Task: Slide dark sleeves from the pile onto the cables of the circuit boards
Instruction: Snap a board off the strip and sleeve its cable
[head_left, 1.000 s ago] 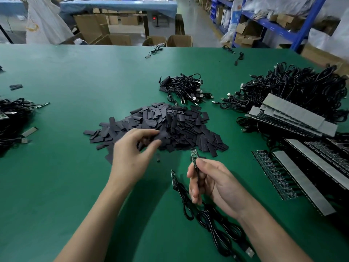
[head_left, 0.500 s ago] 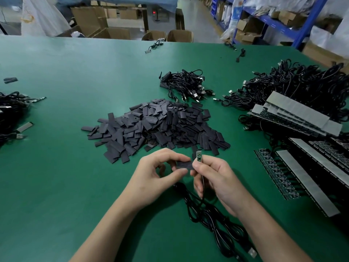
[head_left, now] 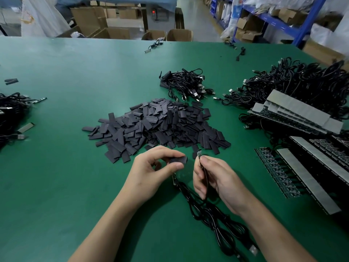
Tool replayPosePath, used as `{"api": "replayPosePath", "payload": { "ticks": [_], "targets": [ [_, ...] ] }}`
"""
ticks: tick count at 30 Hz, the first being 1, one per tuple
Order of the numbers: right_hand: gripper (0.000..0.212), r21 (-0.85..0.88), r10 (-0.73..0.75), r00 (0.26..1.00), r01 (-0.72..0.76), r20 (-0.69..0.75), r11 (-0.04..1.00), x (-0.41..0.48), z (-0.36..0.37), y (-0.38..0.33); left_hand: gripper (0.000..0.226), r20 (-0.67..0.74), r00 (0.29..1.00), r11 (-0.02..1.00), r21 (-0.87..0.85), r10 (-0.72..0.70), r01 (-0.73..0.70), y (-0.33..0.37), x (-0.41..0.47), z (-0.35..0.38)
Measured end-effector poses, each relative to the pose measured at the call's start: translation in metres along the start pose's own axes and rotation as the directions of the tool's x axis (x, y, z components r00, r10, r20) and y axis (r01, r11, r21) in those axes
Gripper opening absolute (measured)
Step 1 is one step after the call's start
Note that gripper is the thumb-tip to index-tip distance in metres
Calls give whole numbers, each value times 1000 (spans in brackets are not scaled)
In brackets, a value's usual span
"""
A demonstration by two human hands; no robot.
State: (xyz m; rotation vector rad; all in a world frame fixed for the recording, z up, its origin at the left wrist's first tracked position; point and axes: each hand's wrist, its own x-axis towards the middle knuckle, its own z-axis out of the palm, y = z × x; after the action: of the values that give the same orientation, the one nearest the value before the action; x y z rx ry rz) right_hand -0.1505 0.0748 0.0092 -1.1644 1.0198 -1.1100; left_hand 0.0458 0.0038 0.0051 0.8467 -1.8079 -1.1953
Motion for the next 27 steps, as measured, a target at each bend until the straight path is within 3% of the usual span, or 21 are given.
{"api": "replayPosePath", "payload": {
  "ticks": [27],
  "targets": [
    [41,-95,105,988,-94,116,991,-1,-5,-1,18,65,995,994,74,79,-84,0,1,-3]
  ]
}}
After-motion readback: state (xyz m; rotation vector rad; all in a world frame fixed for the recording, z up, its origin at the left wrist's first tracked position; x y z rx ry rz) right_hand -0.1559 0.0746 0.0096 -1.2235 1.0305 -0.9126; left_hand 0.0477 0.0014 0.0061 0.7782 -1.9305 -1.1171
